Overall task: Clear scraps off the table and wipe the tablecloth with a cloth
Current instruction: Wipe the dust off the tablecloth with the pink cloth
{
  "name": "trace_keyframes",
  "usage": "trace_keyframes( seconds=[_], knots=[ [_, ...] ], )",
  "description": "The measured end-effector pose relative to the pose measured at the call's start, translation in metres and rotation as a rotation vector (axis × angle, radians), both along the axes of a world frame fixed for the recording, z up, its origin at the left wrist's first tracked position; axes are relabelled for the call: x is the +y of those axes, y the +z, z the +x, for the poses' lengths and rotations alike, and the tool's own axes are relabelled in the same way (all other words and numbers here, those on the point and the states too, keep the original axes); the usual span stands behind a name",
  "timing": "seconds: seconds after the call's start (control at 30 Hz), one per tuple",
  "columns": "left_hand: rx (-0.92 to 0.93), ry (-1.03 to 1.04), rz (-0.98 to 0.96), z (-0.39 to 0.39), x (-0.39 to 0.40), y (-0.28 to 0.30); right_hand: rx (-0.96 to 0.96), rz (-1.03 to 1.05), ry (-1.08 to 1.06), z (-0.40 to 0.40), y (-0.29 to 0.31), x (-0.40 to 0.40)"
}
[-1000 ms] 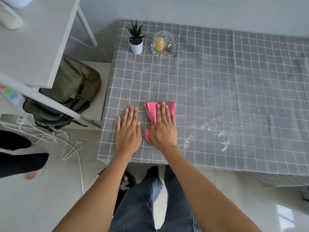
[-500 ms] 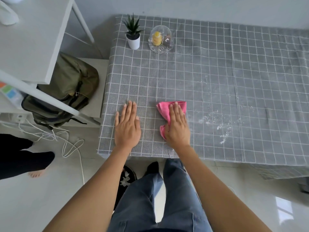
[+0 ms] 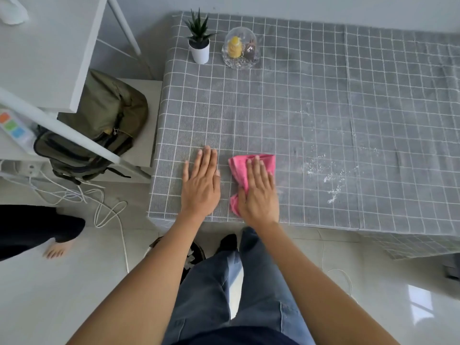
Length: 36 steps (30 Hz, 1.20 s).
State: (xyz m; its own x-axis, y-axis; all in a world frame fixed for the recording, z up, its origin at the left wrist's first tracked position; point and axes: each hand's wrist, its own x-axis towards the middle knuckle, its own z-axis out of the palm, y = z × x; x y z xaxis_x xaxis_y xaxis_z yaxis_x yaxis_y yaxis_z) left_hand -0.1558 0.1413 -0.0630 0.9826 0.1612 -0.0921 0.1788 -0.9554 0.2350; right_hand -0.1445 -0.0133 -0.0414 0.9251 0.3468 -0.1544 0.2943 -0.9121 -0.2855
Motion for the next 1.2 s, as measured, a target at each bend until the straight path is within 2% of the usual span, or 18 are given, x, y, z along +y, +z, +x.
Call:
trace_keyframes(
  seconds=[0.27, 0.43, 0.5, 0.63, 0.7, 0.83, 0.93, 1.1, 1.2],
  knots=[
    [-0.026, 0.0, -0.008, -0.002, 0.002, 0.001, -0.022, 0.013, 0.089, -0.001, -0.001, -0.02],
    [-0.014, 0.005, -0.019, -0.002, 0.001, 0.002, -0.009, -0.21, -0.117, 0.018, -0.006, -0.091],
    [-0.014, 0.007, -0.014, -0.002, 0.001, 0.002, 0.01, -0.149, -0.216, 0.022, -0.005, -0.11],
    [-0.015, 0.01, -0.005, -0.002, 0.001, 0.002, -0.029, -0.036, -0.322, 0.018, -0.004, -0.092],
    [-0.011, 0.011, 0.004, -0.002, 0.0, 0.002, -0.011, -0.044, -0.29, 0.015, -0.002, -0.077],
    [-0.009, 0.016, -0.003, -0.001, 0.0, 0.001, -0.01, -0.06, -0.096, -0.002, -0.002, -0.027],
    [-0.021, 0.006, -0.015, -0.001, 0.001, 0.002, 0.021, -0.003, 0.002, -0.013, -0.001, 0.001],
    [-0.03, 0.009, -0.016, -0.002, 0.003, 0.001, -0.002, 0.013, 0.07, -0.006, -0.004, -0.026],
    [-0.032, 0.011, -0.023, -0.003, 0.003, 0.001, -0.022, -0.068, -0.011, 0.003, -0.012, -0.055]
  ],
)
